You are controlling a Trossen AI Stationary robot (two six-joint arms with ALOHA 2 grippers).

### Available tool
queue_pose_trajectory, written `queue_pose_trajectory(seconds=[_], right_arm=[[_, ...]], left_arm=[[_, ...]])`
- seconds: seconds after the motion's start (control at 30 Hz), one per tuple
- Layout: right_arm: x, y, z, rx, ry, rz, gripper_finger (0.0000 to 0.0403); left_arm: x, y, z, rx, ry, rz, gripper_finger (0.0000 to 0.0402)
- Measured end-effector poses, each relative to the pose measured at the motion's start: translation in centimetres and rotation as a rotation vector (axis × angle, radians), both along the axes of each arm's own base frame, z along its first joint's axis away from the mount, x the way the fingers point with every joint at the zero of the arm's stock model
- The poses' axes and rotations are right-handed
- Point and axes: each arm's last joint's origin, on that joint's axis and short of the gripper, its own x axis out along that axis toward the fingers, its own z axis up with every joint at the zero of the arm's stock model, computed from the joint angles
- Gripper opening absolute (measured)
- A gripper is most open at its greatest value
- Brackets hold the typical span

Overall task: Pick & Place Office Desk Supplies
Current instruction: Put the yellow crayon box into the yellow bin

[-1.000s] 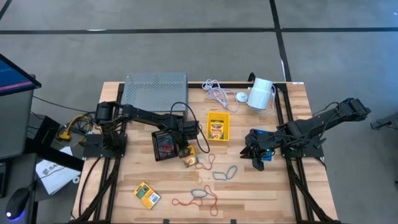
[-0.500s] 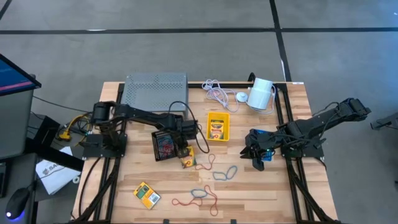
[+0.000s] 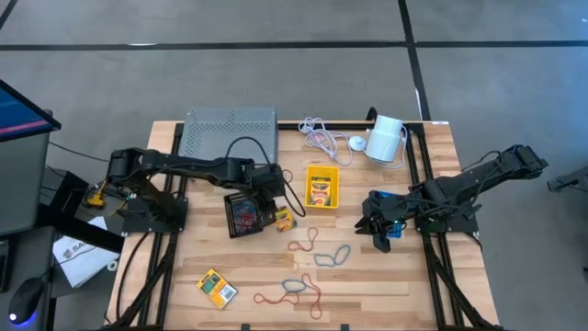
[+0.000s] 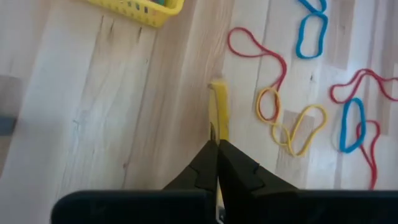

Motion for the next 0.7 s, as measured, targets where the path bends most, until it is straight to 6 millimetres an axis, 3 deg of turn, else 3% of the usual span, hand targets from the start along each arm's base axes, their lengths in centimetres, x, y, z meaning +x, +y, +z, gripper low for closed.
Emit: queue_pose_trajectory(seconds=[0.43,0.7], right_arm=[[0.0,0.0,0.0,0.002,-0.005,0.0,0.0081],[0.0,0.0,0.0,0.002,-0.004,0.0,0.0081]], left_arm=[[-0.2,-0.2,0.7,0.003,-0.032,-0.005,0.0],[-1.4,-0.2,3.7,0.036,-0.152,0.012,0.0]])
